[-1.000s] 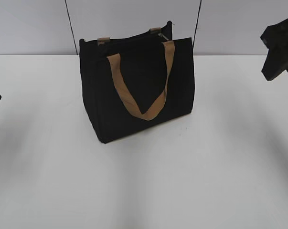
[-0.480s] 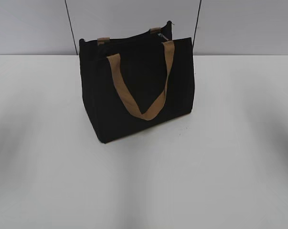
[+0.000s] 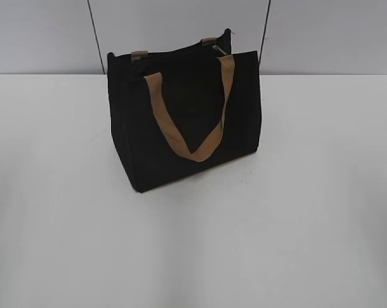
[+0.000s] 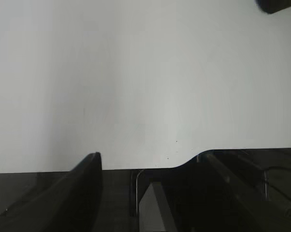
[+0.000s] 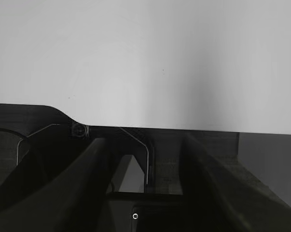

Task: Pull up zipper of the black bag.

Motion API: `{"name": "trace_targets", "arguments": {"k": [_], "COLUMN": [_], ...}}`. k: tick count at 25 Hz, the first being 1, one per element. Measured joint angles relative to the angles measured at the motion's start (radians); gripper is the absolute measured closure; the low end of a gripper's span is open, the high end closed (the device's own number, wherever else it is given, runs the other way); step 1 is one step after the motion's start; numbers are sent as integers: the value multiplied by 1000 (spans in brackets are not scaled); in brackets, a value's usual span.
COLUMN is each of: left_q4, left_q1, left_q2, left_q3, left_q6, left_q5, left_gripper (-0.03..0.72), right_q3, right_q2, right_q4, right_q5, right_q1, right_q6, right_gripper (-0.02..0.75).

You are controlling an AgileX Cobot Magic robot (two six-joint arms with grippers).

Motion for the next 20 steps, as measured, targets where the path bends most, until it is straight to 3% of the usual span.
{"name": "trace_targets", "arguments": {"k": [10,20], "left_q4": [14,43], "left_q1": [0,0], "left_q2": [-488,-794], "left_q3": [164,285], "left_q6": [7,67], "left_q5": [-37,-142], "left_gripper": [220,220], "right_q3": [165,170], "right_q2": [-411,-735], "right_q4": [0,2], "right_q5": [5,2], "right_q1": [0,0], "right_q6": [-79,-203], "right_gripper": [370,370]}}
